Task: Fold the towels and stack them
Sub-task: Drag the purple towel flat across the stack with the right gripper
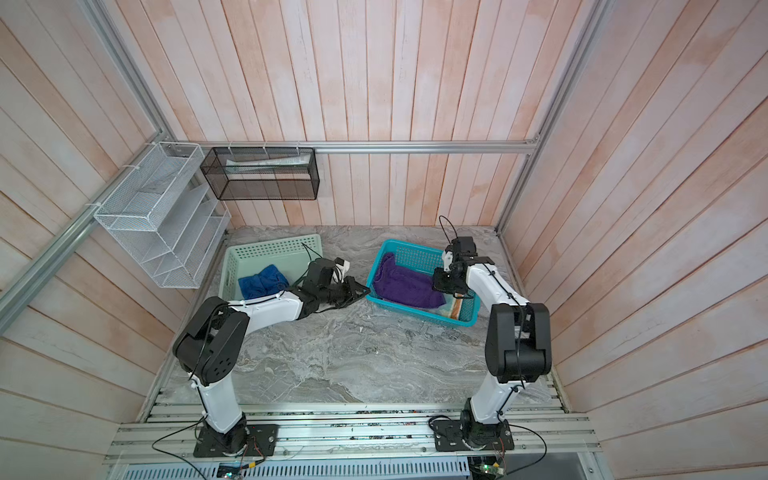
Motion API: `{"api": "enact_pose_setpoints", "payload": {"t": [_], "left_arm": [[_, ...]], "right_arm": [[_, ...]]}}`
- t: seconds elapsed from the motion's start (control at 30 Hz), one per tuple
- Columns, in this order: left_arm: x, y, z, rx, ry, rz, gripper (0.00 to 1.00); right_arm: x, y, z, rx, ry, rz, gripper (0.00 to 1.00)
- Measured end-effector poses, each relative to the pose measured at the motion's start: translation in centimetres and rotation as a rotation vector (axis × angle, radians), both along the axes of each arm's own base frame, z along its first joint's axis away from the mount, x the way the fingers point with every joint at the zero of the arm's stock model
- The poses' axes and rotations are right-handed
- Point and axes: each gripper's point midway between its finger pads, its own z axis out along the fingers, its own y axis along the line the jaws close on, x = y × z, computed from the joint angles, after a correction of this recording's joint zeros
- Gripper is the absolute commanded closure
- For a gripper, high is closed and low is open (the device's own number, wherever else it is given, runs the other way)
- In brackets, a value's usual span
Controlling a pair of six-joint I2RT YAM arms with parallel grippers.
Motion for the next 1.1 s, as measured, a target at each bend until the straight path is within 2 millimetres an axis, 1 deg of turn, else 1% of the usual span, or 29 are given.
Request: {"api": "enact_pose_setpoints", "payload": {"t": [0.2,0.37,0.4,0.47,0.5,0.57,0.63,0.67,0.73,0.83,0.9,0.93,0.97,1.03,1.1], "left_arm": [[0.0,0.0,0.0,0.002,-0.001,0.003,1.0],[0.0,0.0,0.0,0.002,-0.001,0.003,1.0],[0.0,0.0,0.0,0.002,-0.001,0.003,1.0],[0.0,0.0,0.0,0.002,-0.001,0.003,1.0],[0.0,0.0,0.0,0.002,-0.001,0.003,1.0],[0.0,0.1,0.0,0.002,-0.001,0.003,1.0],[0.0,0.1,0.0,0.004,0.0,0.004,1.0],[0.0,0.1,0.0,0.004,0.0,0.004,1.0],[0.0,0.1,0.0,0.005,-0.001,0.006,1.0],[0.1,0.1,0.0,0.006,-0.002,0.008,1.0],[0.1,0.1,0.0,0.006,-0.002,0.008,1.0],[0.0,0.1,0.0,0.006,-0.002,0.008,1.0],[0.0,0.0,0.0,0.006,-0.002,0.007,1.0],[0.0,0.0,0.0,0.007,-0.003,0.011,1.0],[0.1,-0.1,0.0,0.01,-0.004,0.019,1.0]], "right_arm": [[0.1,-0.9,0.4,-0.03,0.002,-0.005,1.0],[-0.3,-1.7,0.1,-0.045,0.026,-0.018,1.0],[-0.4,-1.8,0.1,-0.052,0.029,-0.022,0.97],[-0.5,-2.1,0.0,-0.066,0.034,-0.033,0.63],[-0.6,-2.4,-0.1,-0.076,0.039,-0.041,0.55],[-0.9,-2.9,0.0,-0.094,0.054,-0.055,0.49],[-1.0,-3.4,0.9,-0.107,0.055,-0.069,0.49],[-0.8,-3.6,1.8,-0.113,0.04,-0.078,0.49],[-0.3,-4.0,4.2,-0.126,-0.01,-0.094,0.49],[0.0,-4.6,8.8,-0.144,-0.123,-0.129,0.5],[-0.2,-4.7,11.5,-0.141,-0.192,-0.143,0.57],[-0.3,-4.7,12.3,-0.134,-0.214,-0.147,0.61],[-0.4,-4.5,12.8,-0.124,-0.228,-0.149,0.65],[-0.2,-4.1,12.7,-0.1,-0.236,-0.146,0.67],[0.0,-3.1,11.1,-0.081,-0.207,-0.127,0.67]]}}
